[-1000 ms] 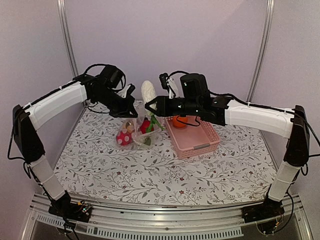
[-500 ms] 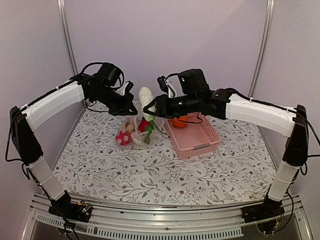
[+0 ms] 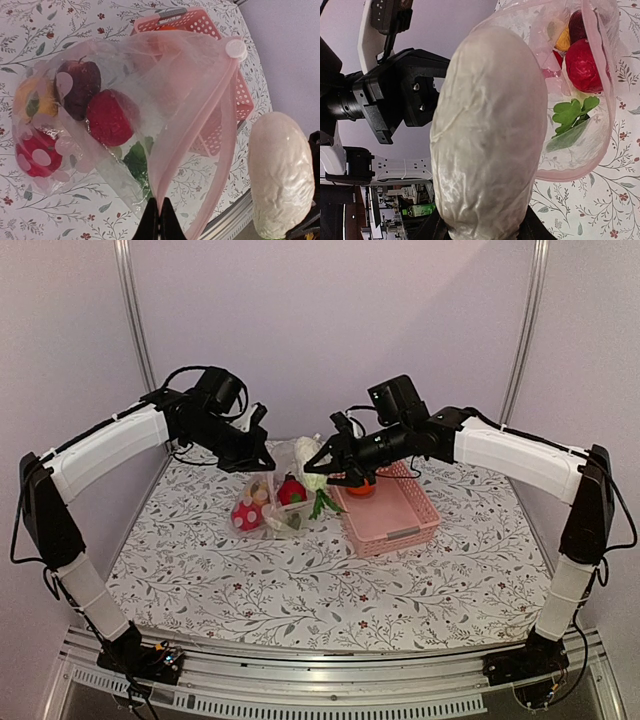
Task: Place the food in the zip-top bag and seal the zipper
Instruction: Place the fake vegetable in the zipper food storage bag.
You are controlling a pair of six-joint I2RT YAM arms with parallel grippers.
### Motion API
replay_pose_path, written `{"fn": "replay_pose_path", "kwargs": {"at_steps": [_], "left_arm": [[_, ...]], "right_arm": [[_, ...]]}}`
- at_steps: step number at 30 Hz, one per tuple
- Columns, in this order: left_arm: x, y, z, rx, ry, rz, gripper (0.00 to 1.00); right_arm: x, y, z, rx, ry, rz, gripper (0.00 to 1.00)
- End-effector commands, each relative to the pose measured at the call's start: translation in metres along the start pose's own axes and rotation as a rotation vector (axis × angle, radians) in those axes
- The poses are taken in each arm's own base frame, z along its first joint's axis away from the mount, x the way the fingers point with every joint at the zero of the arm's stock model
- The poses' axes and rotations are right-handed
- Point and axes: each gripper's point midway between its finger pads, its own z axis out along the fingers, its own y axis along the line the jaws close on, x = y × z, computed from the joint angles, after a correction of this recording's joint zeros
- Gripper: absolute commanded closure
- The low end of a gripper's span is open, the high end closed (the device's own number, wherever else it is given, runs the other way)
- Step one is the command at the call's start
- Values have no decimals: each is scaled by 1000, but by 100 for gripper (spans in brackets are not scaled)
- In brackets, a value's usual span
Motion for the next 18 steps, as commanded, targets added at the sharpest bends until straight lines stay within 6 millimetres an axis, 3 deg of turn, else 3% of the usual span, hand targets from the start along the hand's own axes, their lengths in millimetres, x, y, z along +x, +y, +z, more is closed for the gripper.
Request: {"fn": "replay_pose_path", "kwargs": {"at_steps": [1, 7, 13, 18], "left_arm": [[-2, 0, -5, 17, -15, 7, 100], [-2, -6, -8, 37, -14, 9, 100], [0, -9, -9, 53, -8, 11, 100], [5, -16, -8, 77, 10, 17, 100]], "right_arm": [[15, 1, 17, -39, 123, 100, 70], [6, -26, 33, -3, 143, 213, 70], [-21, -35, 35, 28, 61, 236, 67], [-37, -36, 52, -3, 51, 256, 67]]}}
